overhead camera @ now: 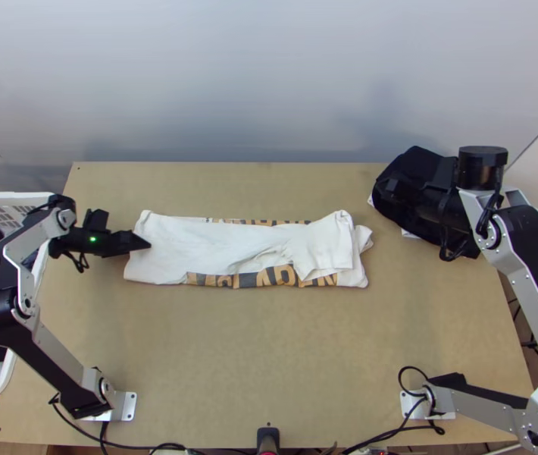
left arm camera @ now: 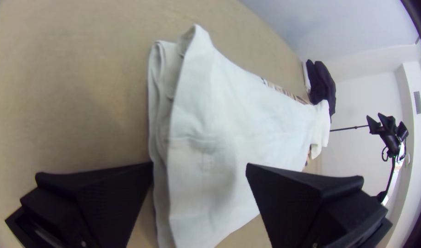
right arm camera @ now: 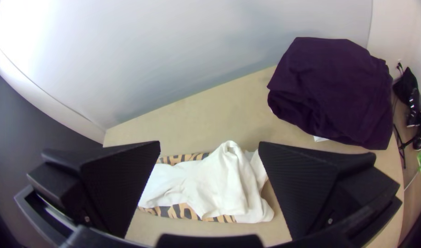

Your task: Fold the t-shirt

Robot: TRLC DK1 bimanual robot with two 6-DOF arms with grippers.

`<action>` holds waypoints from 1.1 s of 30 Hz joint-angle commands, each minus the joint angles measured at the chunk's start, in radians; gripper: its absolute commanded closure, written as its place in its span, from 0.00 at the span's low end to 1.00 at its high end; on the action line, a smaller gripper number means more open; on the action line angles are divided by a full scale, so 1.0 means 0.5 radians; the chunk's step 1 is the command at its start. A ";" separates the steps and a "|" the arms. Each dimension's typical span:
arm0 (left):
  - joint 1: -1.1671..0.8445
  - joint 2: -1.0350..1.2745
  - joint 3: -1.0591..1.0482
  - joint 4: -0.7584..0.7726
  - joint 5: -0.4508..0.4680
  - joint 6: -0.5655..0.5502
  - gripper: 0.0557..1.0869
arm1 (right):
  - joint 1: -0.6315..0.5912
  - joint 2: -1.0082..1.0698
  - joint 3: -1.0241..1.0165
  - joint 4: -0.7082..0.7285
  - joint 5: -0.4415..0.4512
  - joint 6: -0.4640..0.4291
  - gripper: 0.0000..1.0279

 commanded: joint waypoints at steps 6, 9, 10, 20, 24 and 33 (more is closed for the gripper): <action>-0.362 -0.044 -0.054 0.140 0.064 -0.301 0.09 | -0.017 -0.039 -0.004 -0.017 0.001 0.005 0.03; -0.429 -0.102 -0.115 0.235 0.104 -0.387 0.31 | -0.017 -0.052 -0.022 -0.017 0.001 0.014 0.03; -0.439 -0.127 -0.140 0.284 0.104 -0.430 0.47 | -0.017 -0.061 -0.031 -0.017 0.001 0.018 0.03; 0.141 -0.194 0.053 0.023 0.083 -0.227 0.97 | -0.085 -0.138 -0.139 -0.017 0.001 0.005 0.03; 0.503 -0.127 0.314 -0.302 0.076 0.049 0.97 | -0.088 -0.144 -0.166 -0.011 -0.005 0.008 0.03; 0.408 -0.397 0.636 -0.900 0.012 0.006 0.97 | -0.057 -0.138 -0.209 0.029 -0.021 0.033 0.03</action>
